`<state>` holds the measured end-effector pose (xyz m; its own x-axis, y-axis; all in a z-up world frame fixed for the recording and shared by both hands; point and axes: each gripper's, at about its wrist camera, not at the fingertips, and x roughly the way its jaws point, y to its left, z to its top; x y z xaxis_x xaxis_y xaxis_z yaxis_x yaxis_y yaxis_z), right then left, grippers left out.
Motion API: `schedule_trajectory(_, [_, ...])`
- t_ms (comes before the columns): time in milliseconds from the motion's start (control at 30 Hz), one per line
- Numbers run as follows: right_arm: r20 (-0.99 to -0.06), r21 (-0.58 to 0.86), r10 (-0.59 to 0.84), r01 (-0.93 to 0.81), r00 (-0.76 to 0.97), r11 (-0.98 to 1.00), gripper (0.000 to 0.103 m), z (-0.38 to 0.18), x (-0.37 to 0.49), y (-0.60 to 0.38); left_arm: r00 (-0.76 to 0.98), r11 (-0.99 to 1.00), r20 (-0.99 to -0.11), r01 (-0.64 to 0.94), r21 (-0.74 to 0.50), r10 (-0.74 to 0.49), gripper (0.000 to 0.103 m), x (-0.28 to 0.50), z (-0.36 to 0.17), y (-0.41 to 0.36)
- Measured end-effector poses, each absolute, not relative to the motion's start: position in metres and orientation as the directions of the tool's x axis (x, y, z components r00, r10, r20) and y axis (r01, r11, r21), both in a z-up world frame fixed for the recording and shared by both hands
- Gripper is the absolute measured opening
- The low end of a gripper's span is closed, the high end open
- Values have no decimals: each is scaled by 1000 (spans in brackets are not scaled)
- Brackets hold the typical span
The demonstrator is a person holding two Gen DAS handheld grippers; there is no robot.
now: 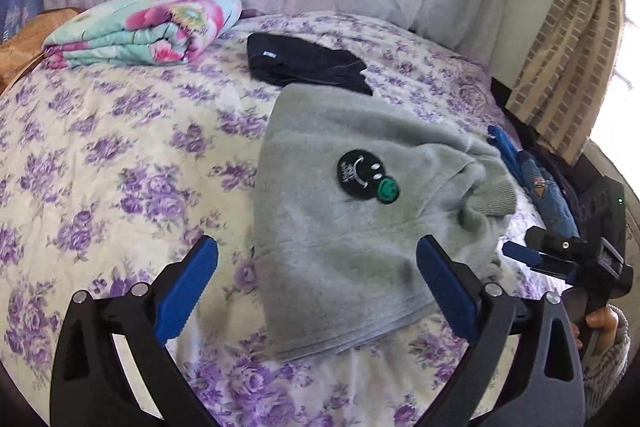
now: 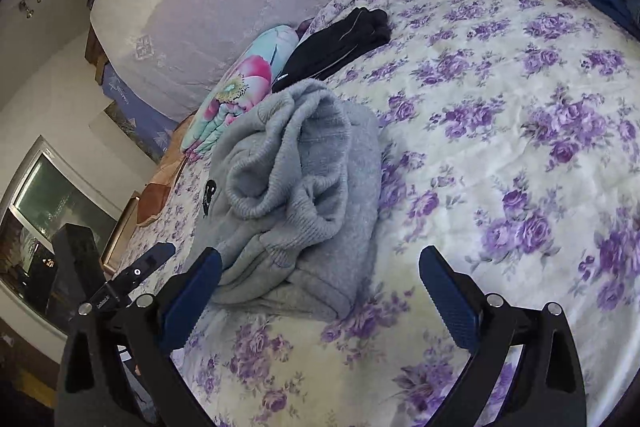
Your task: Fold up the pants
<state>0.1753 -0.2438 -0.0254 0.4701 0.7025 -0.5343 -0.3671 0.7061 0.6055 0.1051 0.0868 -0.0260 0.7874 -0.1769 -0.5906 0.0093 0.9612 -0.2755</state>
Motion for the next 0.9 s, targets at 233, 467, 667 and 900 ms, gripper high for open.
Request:
schedule_trajectory(233, [-499,701,761,-323,415,636,99,-29,202,-242,749,956,-633,6,-292,-198,98,124,-37,80])
schedule_trajectory(467, [-577,655,736,-339,353,676,99,-39,232,-215,718,951,-658,22,-308,-229,98,145,-49,76])
schedule_trajectory(667, [-582,659,747,-353,321,665,100,-44,246,-207,632,788,-601,25,-615,-489,99,168,-85,117])
schedule_trajectory(900, [-506,734,806,-338,306,589,98,-46,262,-201,619,819,-628,43,-573,-471,99,178,-81,110])
